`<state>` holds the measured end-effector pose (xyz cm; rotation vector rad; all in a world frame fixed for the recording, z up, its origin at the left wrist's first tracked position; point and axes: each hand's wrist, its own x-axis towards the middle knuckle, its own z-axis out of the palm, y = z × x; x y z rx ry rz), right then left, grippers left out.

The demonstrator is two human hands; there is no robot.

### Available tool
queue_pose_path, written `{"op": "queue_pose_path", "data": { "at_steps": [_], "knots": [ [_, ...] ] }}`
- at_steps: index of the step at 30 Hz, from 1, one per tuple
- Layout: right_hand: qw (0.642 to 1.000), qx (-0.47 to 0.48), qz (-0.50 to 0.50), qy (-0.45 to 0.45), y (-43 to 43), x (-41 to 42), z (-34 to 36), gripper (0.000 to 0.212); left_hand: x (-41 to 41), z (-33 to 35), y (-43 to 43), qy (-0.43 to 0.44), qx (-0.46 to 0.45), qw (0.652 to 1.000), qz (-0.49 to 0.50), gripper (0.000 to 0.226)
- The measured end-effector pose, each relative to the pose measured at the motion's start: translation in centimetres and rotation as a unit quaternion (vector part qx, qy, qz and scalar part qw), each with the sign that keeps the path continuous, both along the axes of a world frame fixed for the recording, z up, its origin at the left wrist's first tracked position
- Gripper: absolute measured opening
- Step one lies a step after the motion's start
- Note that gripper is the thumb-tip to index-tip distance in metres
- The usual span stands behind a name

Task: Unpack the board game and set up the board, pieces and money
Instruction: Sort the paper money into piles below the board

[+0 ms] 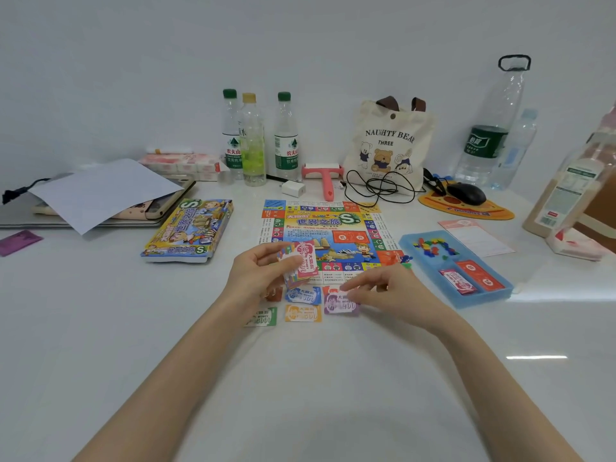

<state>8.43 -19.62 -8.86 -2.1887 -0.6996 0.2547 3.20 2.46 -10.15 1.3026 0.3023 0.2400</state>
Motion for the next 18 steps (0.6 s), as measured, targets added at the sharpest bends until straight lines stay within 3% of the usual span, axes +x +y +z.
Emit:
{"op": "queue_pose_path", "data": {
  "at_steps": [11, 15, 18],
  "knots": [
    [0.997, -0.072, -0.024, -0.016, 0.02, -0.01, -0.56, 0.002, 0.12, -0.02, 0.1, 0.006, 0.006, 1.0, 0.005, 0.03],
    [0.991, -0.116, -0.047, -0.05, 0.13, -0.12, -0.84, 0.004, -0.03, 0.12, 0.03, 0.005, 0.007, 1.0, 0.001, 0.028],
    [0.989, -0.094, -0.078, -0.088, 0.39, -0.36, -0.58, 0.006, -0.17, 0.28, -0.07, 0.0, 0.004, 1.0, -0.004, 0.027]
  ]
}}
